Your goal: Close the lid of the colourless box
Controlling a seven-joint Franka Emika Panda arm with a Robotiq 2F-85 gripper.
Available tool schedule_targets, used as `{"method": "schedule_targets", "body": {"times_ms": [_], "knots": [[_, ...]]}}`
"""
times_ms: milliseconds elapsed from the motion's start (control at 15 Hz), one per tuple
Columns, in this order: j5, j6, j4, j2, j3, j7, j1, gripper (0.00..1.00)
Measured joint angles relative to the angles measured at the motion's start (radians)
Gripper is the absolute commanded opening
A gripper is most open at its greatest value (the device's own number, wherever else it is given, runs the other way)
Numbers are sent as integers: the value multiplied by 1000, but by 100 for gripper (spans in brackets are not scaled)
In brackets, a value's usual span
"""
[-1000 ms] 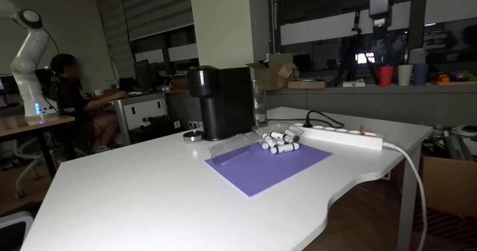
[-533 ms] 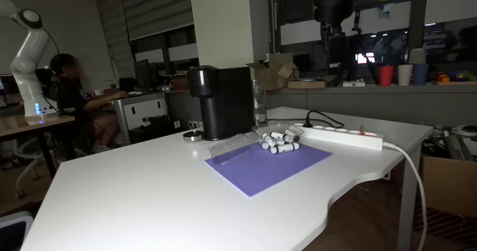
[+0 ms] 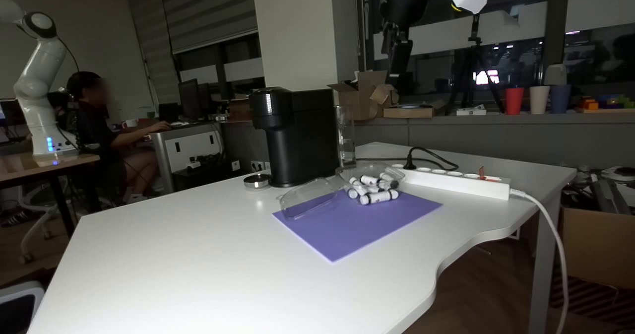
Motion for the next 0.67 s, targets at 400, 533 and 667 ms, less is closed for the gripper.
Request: {"method": "schedule_targets", "body": {"times_ms": [400, 533, 667], "knots": [[-3, 1, 2, 2, 1, 8, 0, 100], [-6, 1, 2, 2, 1, 10, -1, 100], [-8, 1, 2, 2, 1, 11, -1, 100]]}}
